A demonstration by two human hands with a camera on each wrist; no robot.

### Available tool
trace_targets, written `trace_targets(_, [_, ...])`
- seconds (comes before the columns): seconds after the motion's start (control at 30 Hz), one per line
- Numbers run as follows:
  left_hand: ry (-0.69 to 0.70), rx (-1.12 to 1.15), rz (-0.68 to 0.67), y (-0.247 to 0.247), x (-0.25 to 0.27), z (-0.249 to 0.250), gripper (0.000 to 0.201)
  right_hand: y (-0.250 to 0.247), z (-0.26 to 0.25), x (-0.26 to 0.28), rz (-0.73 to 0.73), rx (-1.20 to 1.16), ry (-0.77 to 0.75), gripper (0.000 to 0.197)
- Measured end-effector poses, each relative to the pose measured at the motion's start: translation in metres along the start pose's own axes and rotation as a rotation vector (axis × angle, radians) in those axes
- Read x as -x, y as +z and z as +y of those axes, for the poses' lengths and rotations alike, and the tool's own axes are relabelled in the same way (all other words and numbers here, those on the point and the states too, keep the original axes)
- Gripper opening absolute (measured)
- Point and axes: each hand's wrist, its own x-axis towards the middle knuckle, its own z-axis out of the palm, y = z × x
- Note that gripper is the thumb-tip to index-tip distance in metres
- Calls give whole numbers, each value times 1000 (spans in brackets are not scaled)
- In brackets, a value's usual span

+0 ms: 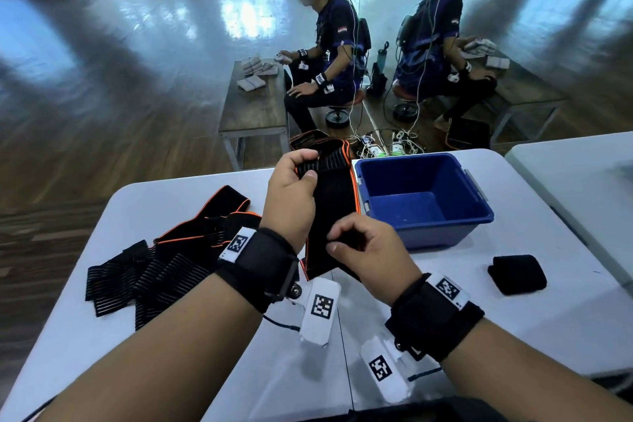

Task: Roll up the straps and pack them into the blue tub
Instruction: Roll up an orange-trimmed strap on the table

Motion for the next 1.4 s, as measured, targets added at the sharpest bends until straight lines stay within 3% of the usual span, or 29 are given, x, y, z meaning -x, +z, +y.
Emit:
trace_targets(0.2, [-87,-52,48,-9,-35,-39,36,2,52,19,-152,58,195,38])
trace_targets(0.33, [-101,-298,30,-25,-62,-80,37,14,83,39,-213,8,333,47])
trace_targets(0.43, [-200,-477,-47,-34,-71,-116,32,20,101,52,-219,2,468,47])
trace_targets(0.6, [-327,-728,-131,-51,-75,-166,29,26,125,72,-187,268,643,38])
trace_targets(0.77, [-284,-857,-232,-59,-87,-177,28,37,130,87,-222,475,617,35])
trace_targets(0.9, [-270,-887,-255,-68,-91,-163,27,35,131,85,-222,512,616,28])
trace_targets(1.0, [-246,-956,-277,-79,-70,-150,43,28,133,81,-207,465,631,17])
trace_targets(1.23, [-387,-974,-364,-130,53,-149,9,15,140,77,-142,232,723,10])
trace_targets(1.33, [-478,-932,-467,-140,94,-146,18,14,142,83,-168,115,736,14])
trace_targets(1.4, [-467,-993,-463,-141,109,-148,24,14,143,86,-193,154,707,18])
